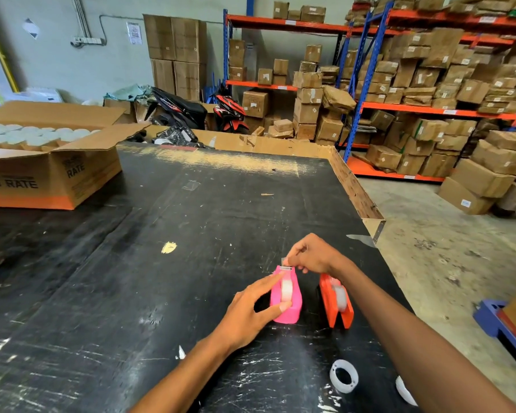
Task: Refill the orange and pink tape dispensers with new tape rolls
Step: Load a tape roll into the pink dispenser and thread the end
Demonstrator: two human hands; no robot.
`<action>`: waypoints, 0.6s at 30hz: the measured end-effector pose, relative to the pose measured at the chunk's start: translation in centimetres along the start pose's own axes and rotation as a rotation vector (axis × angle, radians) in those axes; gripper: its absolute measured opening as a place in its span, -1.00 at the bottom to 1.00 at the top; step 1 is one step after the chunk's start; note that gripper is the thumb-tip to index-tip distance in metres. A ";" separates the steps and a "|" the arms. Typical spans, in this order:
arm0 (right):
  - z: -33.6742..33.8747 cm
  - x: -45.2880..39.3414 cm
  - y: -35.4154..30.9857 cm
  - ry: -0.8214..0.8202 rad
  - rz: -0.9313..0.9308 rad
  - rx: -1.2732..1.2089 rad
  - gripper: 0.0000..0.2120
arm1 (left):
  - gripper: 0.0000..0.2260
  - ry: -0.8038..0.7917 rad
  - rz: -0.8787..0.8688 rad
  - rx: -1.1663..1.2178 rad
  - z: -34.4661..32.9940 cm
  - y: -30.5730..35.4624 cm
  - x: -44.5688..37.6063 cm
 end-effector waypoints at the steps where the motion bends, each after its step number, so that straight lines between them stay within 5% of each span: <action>1: -0.1 -0.2 0.2 -0.011 -0.009 0.005 -0.89 | -0.51 -0.005 -0.005 -0.029 -0.1 0.0 0.0; 18: -1.9 -1.8 2.2 -0.252 -0.446 -0.023 -0.87 | -0.57 -0.016 -0.022 -0.032 0.2 0.7 0.1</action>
Point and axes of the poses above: each hand's wrist, its own x-axis away from the middle knuckle, its own z-axis out of the back of the hand, y = z × x, the point moved 8 cm from there along -x, towards the middle knuckle, and after that the axes turned 1 degree about -y, right-handed, at the moved point
